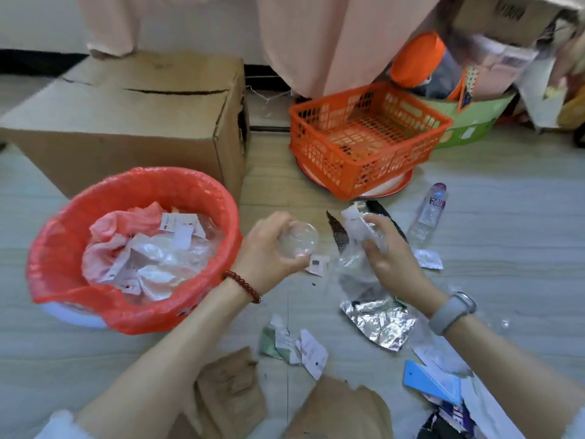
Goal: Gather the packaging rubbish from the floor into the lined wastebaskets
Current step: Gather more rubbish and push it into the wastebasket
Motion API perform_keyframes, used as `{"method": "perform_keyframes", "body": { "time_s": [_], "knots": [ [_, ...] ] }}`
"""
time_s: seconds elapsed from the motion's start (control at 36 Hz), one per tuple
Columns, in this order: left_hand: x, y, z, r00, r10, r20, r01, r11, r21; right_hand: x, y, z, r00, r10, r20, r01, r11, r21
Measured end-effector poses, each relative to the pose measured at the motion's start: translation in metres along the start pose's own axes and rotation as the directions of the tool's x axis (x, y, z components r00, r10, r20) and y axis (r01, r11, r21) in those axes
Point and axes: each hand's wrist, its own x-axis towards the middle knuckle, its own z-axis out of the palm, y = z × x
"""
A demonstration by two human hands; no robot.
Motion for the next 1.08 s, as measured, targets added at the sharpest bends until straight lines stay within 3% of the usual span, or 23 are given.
{"method": "perform_keyframes", "body": {
  "time_s": [0.11,0.25,0.31,0.36,0.44,0.53,0.58,0.64,0.69,0.78,0.89,1.08],
  "knots": [
    [0.018,0.0,-0.054,0.976,-0.029,-0.216,0.022,0.999,-0.035,0.033,-0.045,0.003,0.987,-0.087,-0.138,0.11,0.981,0.161],
    [0.022,-0.036,-0.114,0.939,-0.084,-0.334,0.179,0.947,0.267,0.067,-0.1,0.02,0.953,-0.154,-0.261,0.213,0.953,0.216],
    [0.015,-0.055,-0.13,0.952,-0.108,-0.285,0.214,0.903,0.372,0.076,-0.121,0.032,0.942,-0.184,-0.28,0.255,0.935,0.245],
    [0.003,-0.069,-0.142,0.961,-0.254,-0.11,0.275,0.824,0.495,0.082,-0.141,0.047,0.924,-0.244,-0.294,0.319,0.916,0.241],
    [-0.016,-0.086,-0.154,0.838,-0.526,0.147,0.273,0.636,0.722,0.085,-0.171,0.071,0.888,-0.37,-0.271,0.437,0.864,0.25],
    [-0.024,-0.096,-0.176,0.796,-0.579,0.175,0.284,0.614,0.737,0.086,-0.194,0.096,0.873,-0.466,-0.142,0.487,0.833,0.264],
    [-0.025,-0.104,-0.195,0.835,-0.544,0.087,0.306,0.59,0.747,0.089,-0.2,0.118,0.848,-0.528,0.035,0.513,0.836,0.195],
    [-0.027,-0.116,-0.212,0.858,-0.51,-0.066,0.395,0.571,0.72,0.092,-0.198,0.144,0.802,-0.529,0.277,0.554,0.832,-0.016],
    [-0.031,-0.132,-0.223,0.838,-0.509,-0.199,0.506,0.587,0.632,0.093,-0.188,0.175,0.735,-0.451,0.506,0.619,0.752,-0.228],
    [-0.042,-0.156,-0.225,0.814,-0.534,-0.23,0.572,0.664,0.481,0.087,-0.171,0.22,0.626,-0.215,0.75,0.615,0.727,-0.305],
    [-0.056,-0.164,-0.211,0.791,-0.555,-0.258,0.608,0.76,0.229,0.082,-0.159,0.257,0.541,-0.058,0.839,0.637,0.68,-0.363],
    [-0.058,-0.163,-0.205,0.76,-0.55,-0.347,0.626,0.763,0.162,0.082,-0.128,0.299,0.46,0.076,0.885,0.698,0.584,-0.414]
  ]
}}
